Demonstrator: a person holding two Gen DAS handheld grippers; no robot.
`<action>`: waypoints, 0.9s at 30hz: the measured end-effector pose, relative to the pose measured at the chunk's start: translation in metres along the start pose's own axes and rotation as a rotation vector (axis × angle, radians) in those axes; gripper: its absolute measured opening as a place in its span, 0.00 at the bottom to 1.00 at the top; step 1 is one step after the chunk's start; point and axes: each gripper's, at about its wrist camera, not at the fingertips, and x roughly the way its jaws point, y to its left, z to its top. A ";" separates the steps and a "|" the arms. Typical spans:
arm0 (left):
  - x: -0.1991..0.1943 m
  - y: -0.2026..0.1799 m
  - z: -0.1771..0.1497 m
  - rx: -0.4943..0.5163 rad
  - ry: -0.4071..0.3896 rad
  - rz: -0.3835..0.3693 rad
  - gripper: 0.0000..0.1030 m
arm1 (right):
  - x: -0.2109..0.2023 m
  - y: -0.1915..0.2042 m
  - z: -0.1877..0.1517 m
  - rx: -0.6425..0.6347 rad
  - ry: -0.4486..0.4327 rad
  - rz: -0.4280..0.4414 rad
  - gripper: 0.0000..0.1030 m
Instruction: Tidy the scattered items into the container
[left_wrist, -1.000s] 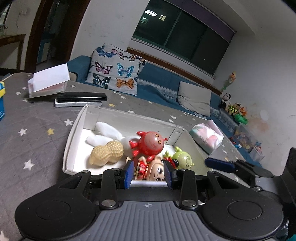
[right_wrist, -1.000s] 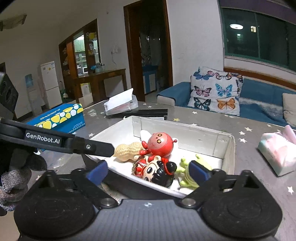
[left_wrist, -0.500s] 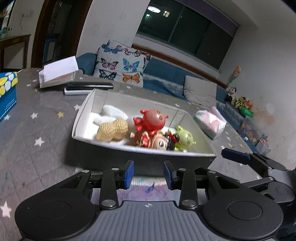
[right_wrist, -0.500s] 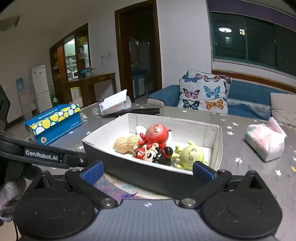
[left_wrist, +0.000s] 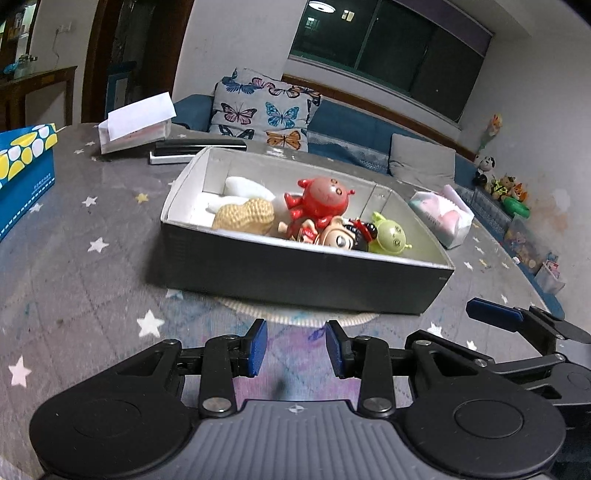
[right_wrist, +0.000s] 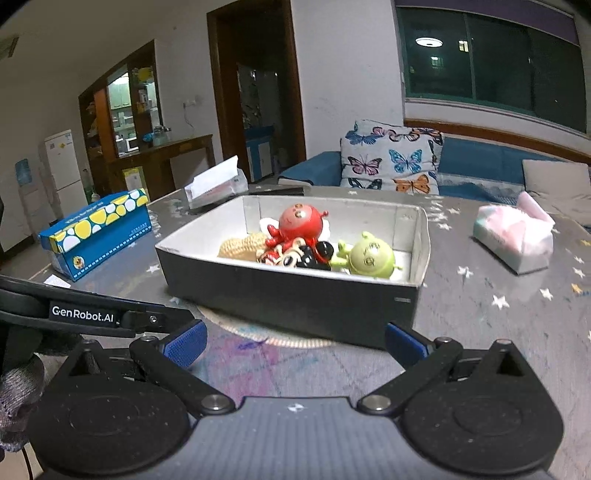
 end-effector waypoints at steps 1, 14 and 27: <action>0.000 -0.001 -0.001 0.001 0.002 0.005 0.36 | 0.000 0.000 -0.002 0.002 0.001 -0.001 1.00; 0.001 -0.006 -0.012 0.031 -0.007 0.079 0.36 | 0.004 0.003 -0.022 0.033 0.033 -0.009 1.00; 0.007 -0.013 -0.015 0.101 -0.010 0.146 0.36 | 0.012 0.001 -0.026 0.046 0.051 -0.023 1.00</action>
